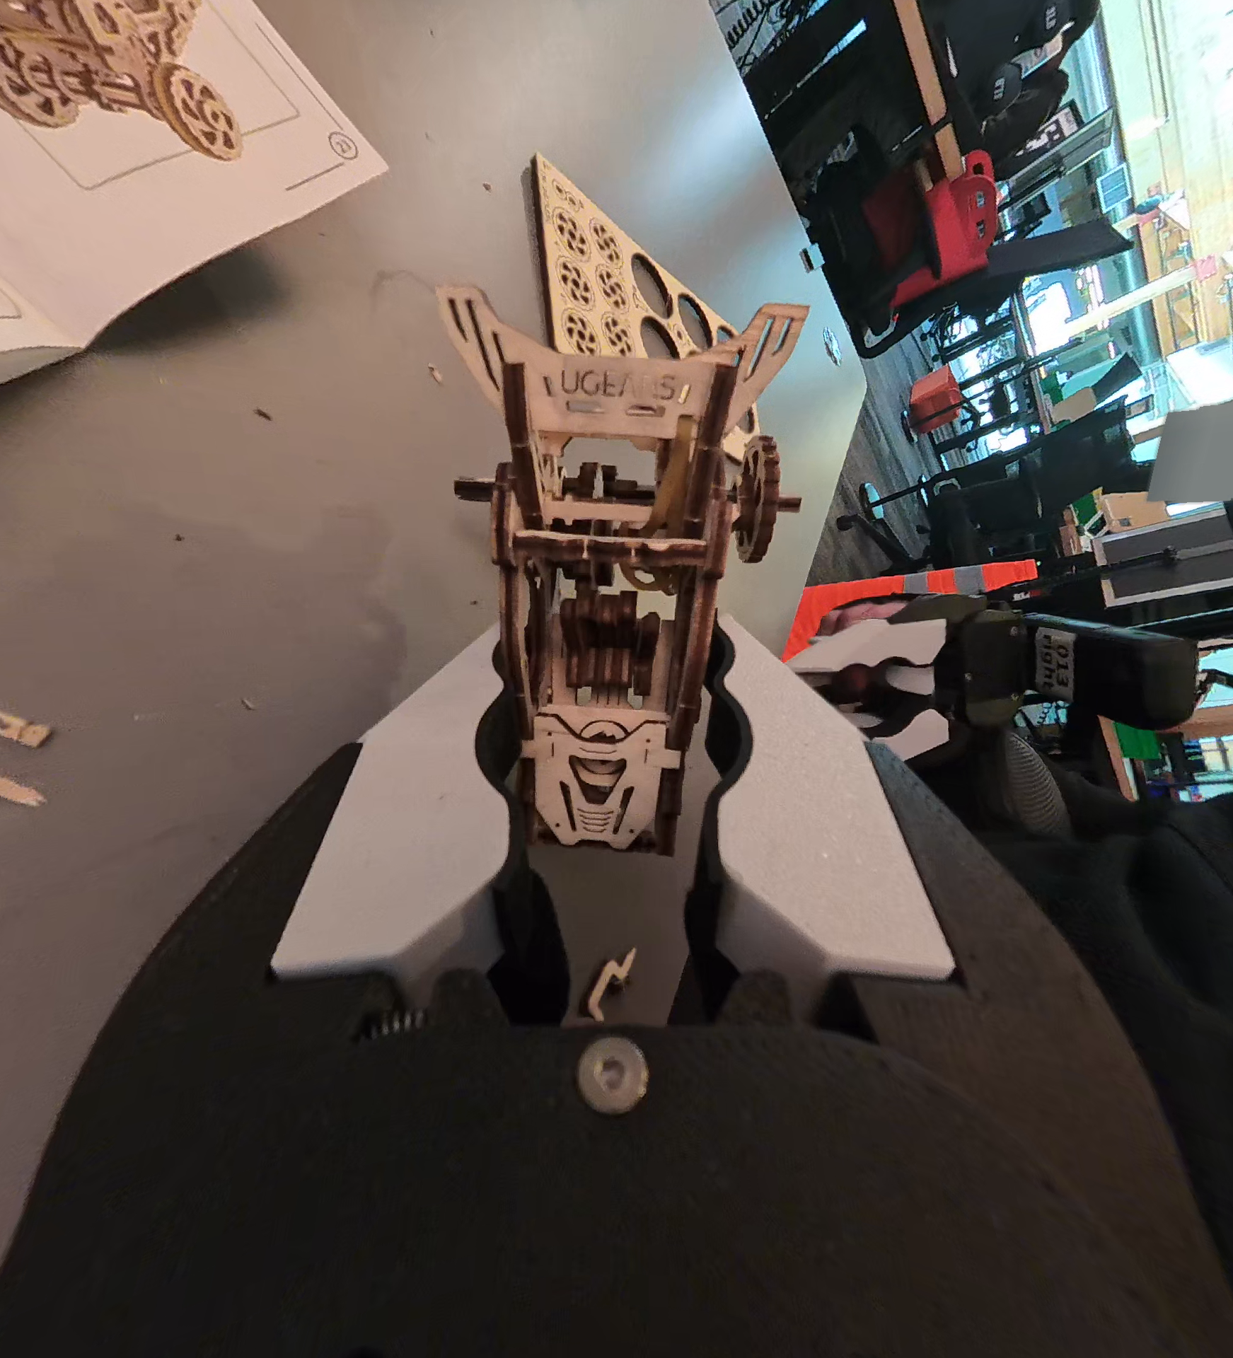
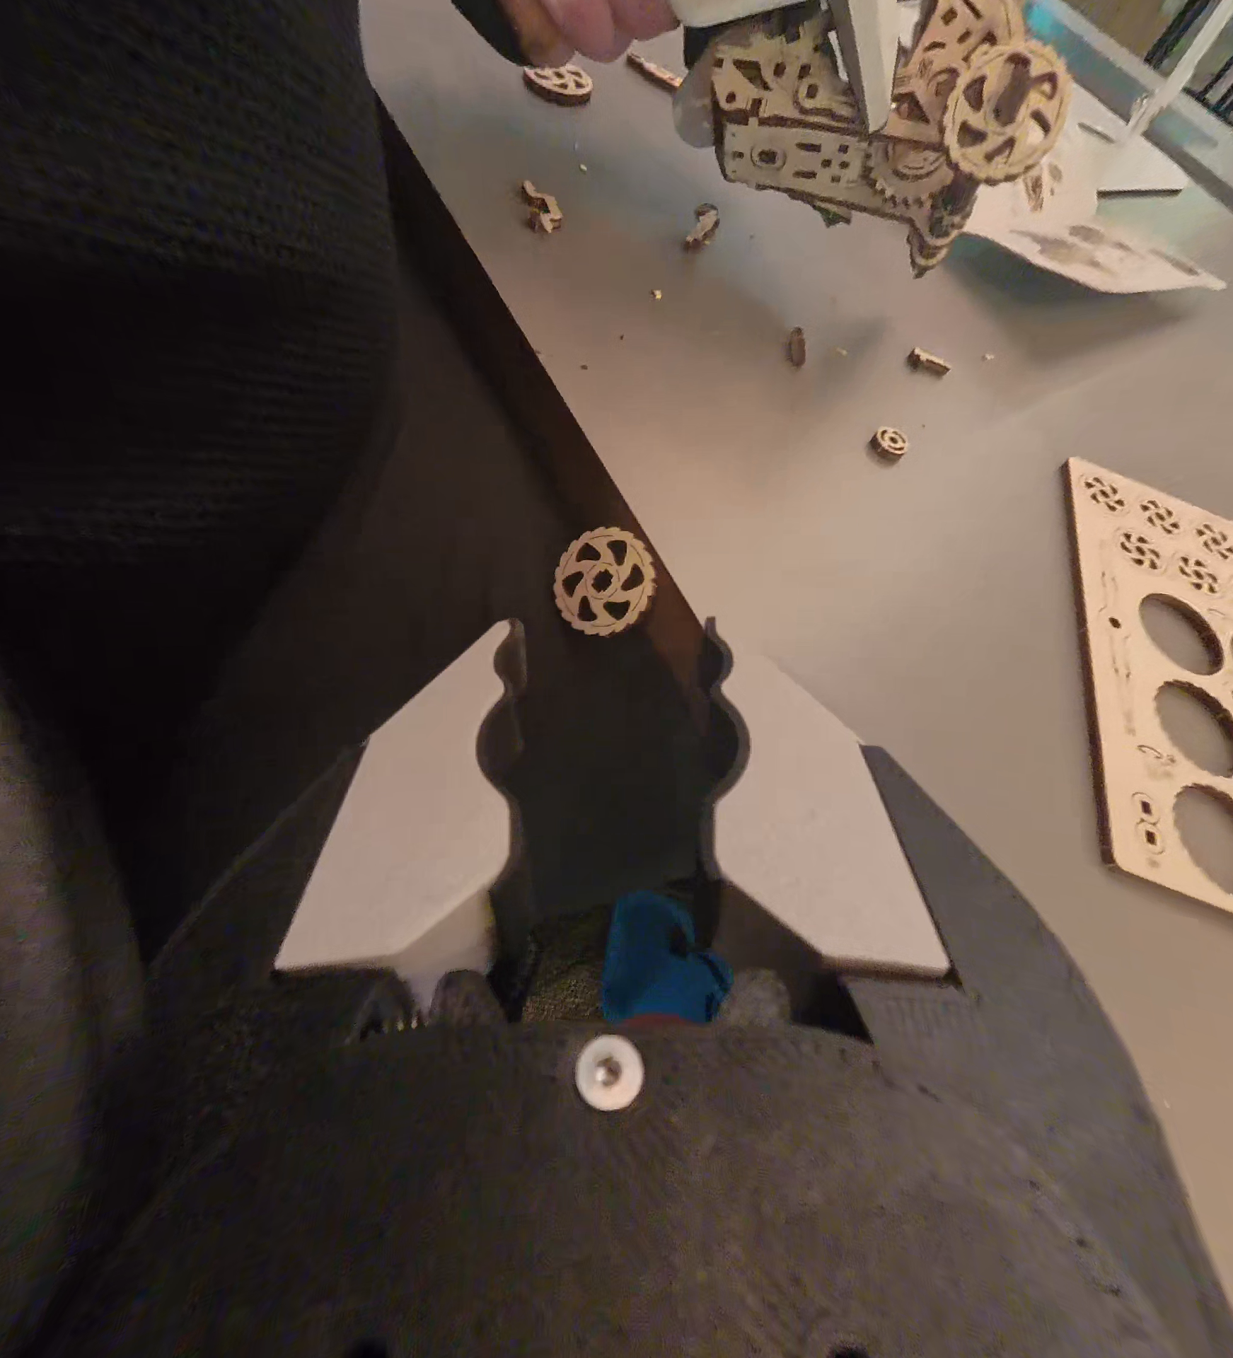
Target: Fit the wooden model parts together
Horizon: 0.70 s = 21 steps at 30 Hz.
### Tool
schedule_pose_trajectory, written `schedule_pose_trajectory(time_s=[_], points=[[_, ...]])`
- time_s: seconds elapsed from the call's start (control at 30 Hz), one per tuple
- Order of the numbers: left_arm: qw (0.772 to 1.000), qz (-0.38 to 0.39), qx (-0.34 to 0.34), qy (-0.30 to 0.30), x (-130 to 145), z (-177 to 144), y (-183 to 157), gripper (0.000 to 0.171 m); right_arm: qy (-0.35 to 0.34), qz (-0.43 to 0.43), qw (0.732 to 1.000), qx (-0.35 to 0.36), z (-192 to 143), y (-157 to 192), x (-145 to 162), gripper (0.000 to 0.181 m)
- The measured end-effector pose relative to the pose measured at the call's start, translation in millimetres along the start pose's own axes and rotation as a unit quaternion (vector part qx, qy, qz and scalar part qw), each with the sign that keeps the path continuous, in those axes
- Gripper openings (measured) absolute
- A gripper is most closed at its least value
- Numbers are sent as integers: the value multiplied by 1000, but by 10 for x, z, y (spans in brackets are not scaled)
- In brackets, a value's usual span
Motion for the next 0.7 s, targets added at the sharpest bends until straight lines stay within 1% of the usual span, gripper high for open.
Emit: schedule_pose_trajectory(time_s=[0.03,0.07,0.1,0.17,0.2,0.3,0.33,0.37,0.43,0.47,0.6,0.67,0.7], points=[[1000,4,-4,3,10,3,-16,46,1,2,1000,-7,3,3,-2,47],[1000,8,-7,5,19,4,-34,46,-7,23,1000,-10,0,2,4,48],[1000,9,-8,6,26,-1,-52,46,-11,56,998,-20,4,9,24,46],[1000,11,-6,5,44,-3,-78,46,-2,133,990,-40,23,13,74,49],[1000,12,-5,6,57,6,-82,46,-13,148,988,-42,17,18,76,47],[1000,10,7,14,104,66,-84,46,-45,196,977,-70,28,-50,81,52],[1000,11,9,19,118,90,-86,46,-45,198,976,-74,47,-65,83,49],[1000,13,11,21,128,108,-92,46,-27,193,978,-78,89,-56,93,49],[999,15,16,24,142,128,-110,46,2,183,980,-80,180,15,122,55],[999,16,17,25,147,131,-118,46,-1,192,979,-73,193,36,126,56],[1000,18,15,21,152,128,-117,46,-10,219,975,-45,175,33,150,47],[999,19,14,23,157,144,-122,46,-17,238,970,-48,199,37,151,46],[999,19,14,24,161,156,-127,46,-15,241,970,-43,210,36,153,42]])
Point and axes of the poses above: each gripper's, where its closed fingertips meet, z out along the fingers, x out of its underside, y = z × x across the jaws, the point moved 10 cm from there along -z, back along the fingers, and after that the axes turned 8 degrees about -z, right-handed, at the moved point
